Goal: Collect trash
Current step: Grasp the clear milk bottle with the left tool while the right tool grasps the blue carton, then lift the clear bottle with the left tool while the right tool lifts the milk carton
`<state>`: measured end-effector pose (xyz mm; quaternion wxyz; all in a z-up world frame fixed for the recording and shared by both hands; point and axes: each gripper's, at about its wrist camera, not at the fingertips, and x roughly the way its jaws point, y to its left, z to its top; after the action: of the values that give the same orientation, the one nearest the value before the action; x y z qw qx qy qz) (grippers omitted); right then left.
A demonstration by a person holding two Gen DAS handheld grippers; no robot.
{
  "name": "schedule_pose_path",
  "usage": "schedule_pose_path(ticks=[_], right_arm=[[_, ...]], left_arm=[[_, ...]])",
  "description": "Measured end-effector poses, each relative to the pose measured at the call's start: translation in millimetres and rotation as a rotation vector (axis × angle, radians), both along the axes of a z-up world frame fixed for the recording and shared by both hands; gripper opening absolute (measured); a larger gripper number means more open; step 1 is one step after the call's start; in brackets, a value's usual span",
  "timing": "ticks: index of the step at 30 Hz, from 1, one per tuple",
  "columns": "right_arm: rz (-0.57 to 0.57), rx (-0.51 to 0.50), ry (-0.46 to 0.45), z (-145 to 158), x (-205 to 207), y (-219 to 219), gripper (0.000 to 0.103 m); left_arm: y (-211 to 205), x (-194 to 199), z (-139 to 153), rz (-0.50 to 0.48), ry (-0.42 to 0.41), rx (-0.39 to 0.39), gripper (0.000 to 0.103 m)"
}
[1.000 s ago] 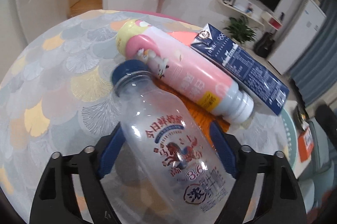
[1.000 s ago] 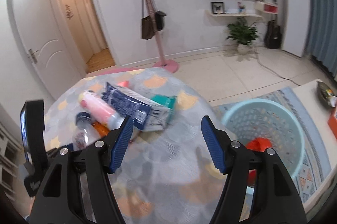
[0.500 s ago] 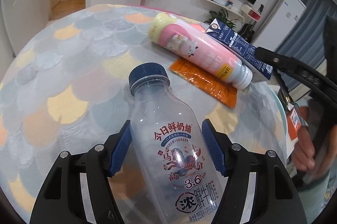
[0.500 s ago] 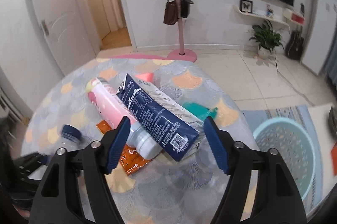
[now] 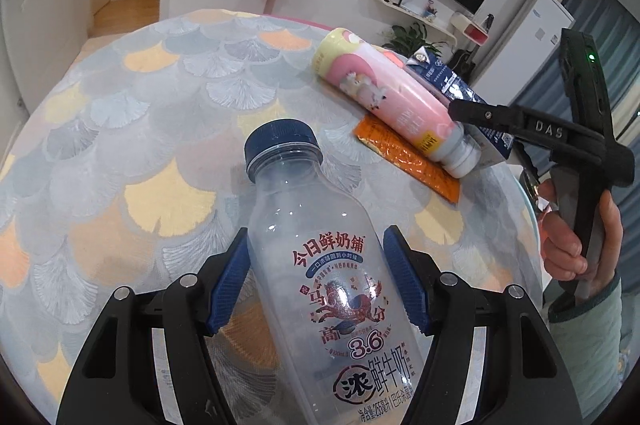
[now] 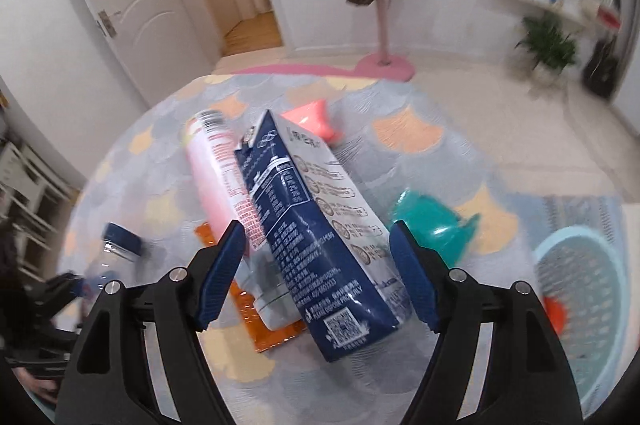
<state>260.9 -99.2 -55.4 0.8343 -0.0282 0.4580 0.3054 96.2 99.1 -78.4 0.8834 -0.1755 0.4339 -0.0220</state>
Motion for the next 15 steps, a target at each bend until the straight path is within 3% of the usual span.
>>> schedule_pose_path(ticks=[3,5,6,15], right_arm=[[0.009,0.067,0.066,-4,0,-6,0.062],[0.029,0.106,0.098,-4,-5,-6,0.042],[0.04,0.121,0.124,-6,-9,-7,0.039],[0.003,0.15,0.096,0,-66,-20,0.038]], left_arm=[[2,-1,0,-0.005,0.0,-0.003,0.065],[3,-2,-1,-0.006,0.0,-0.006,0.065],[3,-3,-1,-0.007,-0.001,-0.007,0.065],[9,-13,5,-0.02,-0.024,-0.005,0.065]])
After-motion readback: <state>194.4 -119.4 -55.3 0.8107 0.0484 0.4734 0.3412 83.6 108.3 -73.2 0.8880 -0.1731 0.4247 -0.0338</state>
